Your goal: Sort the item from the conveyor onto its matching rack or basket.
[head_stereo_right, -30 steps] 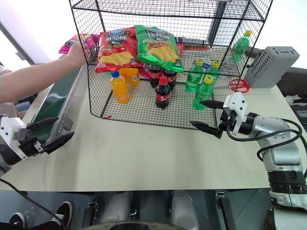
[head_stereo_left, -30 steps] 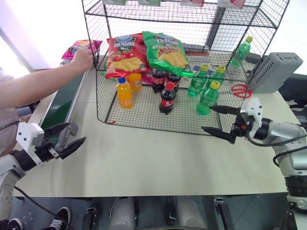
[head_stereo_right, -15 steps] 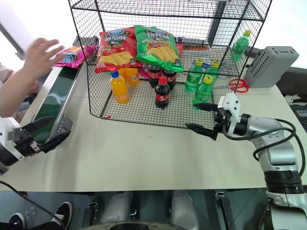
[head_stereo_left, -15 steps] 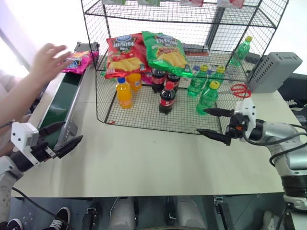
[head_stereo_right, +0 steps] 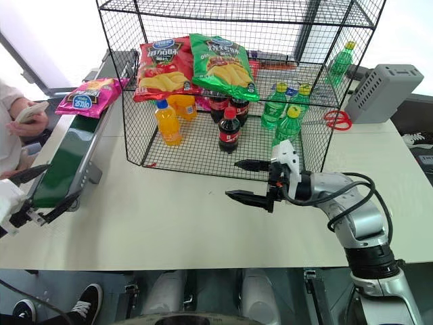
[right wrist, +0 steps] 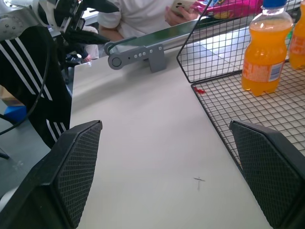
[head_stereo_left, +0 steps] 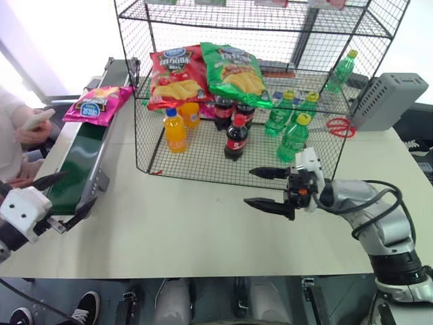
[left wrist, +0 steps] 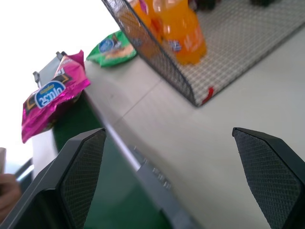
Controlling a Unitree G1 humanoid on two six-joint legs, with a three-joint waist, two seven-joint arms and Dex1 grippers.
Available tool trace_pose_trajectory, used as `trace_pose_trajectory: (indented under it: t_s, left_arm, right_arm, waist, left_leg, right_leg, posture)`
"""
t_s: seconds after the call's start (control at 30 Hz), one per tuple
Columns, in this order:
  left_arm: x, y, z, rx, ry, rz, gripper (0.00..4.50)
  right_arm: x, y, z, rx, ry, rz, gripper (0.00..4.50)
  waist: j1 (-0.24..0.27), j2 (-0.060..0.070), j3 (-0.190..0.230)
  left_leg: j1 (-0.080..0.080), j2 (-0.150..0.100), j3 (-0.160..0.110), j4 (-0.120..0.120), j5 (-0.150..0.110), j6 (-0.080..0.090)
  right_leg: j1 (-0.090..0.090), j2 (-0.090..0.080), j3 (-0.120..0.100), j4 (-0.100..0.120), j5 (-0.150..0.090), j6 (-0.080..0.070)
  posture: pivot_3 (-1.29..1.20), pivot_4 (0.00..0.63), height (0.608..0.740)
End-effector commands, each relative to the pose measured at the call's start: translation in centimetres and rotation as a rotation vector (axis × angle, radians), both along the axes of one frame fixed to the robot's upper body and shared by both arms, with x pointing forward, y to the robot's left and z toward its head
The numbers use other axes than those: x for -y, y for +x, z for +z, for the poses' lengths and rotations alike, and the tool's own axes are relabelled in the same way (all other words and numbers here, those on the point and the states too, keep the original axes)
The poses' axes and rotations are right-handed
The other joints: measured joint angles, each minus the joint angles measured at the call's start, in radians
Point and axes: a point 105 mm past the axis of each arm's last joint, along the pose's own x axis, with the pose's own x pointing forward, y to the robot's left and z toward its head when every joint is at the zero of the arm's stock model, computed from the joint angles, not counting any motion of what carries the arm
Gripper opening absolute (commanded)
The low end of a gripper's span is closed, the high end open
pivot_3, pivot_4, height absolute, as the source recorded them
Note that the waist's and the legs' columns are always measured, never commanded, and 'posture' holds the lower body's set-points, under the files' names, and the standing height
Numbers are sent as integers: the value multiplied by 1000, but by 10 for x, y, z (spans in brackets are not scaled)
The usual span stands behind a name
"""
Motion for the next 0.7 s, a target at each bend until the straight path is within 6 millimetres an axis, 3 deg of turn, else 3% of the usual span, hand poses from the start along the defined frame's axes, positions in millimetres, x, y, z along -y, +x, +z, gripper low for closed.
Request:
trace_pose_trajectory:
  t_s: [0.03,0.2,0.4,0.7]
  left_arm:
    - [-15,-8,16,91,170,31,4500]
    - [-33,-21,18,102,387,41,4500]
    - [-52,-34,6,37,488,49,4500]
    - [-61,-26,5,67,516,91,4500]
  right_arm:
    - [-14,-5,12,65,10,55,4461]
    - [-26,-11,10,71,7,119,4461]
    - [-25,-7,9,78,6,125,4461]
    - [-34,-19,12,80,51,196,4461]
  waist:
    - [1,0,0]
    - [3,0,0]
    - [1,0,0]
    - [1,0,0]
  left_leg:
    - [0,0,1,0,0,0]
    - [0,2,2,0,0,0]
    - [0,3,3,0,0,0]
    - [0,4,4,0,0,0]
  right_leg:
    - [-1,0,0,0,0,0]
    - [-1,0,0,0,0,0]
    - [-1,0,0,0,0,0]
    - [-2,1,0,0,0,-1]
  posture:
    - [0,150,740]
    - [0,150,740]
    - [0,150,740]
    - [0,150,740]
